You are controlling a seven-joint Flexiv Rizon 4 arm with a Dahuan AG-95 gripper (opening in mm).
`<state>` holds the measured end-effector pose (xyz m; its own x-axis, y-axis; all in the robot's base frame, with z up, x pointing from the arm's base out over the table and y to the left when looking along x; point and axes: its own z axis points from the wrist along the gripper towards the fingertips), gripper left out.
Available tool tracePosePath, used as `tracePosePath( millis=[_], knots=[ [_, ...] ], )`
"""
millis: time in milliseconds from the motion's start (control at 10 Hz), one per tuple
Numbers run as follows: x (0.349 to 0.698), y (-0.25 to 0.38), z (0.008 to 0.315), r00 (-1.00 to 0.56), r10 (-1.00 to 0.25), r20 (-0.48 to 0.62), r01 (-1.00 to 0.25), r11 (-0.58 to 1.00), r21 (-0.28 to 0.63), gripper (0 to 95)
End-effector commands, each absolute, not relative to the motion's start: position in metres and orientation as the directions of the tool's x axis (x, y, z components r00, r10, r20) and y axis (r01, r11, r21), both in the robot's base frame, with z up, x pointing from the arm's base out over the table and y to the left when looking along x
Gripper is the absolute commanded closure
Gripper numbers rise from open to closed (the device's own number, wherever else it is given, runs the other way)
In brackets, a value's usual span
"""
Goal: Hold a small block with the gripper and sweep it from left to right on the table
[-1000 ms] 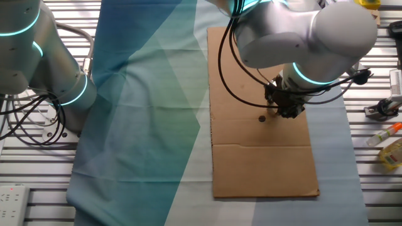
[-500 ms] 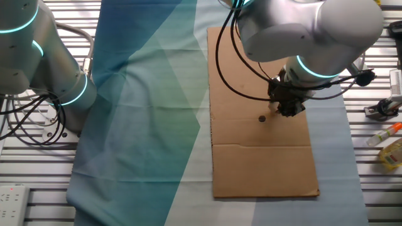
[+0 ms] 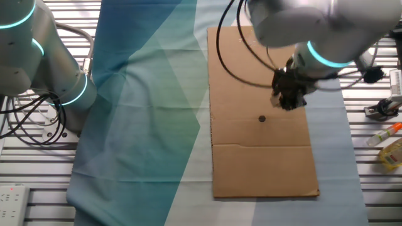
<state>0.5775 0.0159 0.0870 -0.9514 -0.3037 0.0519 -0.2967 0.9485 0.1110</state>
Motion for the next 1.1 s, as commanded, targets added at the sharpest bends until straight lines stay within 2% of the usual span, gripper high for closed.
tracePosePath(
  millis=[100,500,1100],
  knots=[
    [0.576,0.036,0.1,-0.957,-0.279,0.072,-0.27,0.956,0.113,95.0],
    [0.574,0.072,0.103,-0.97,-0.234,0.07,-0.225,0.967,0.118,95.0],
    [0.574,0.13,0.092,-0.989,-0.138,0.055,-0.131,0.984,0.118,95.0]
  ],
)
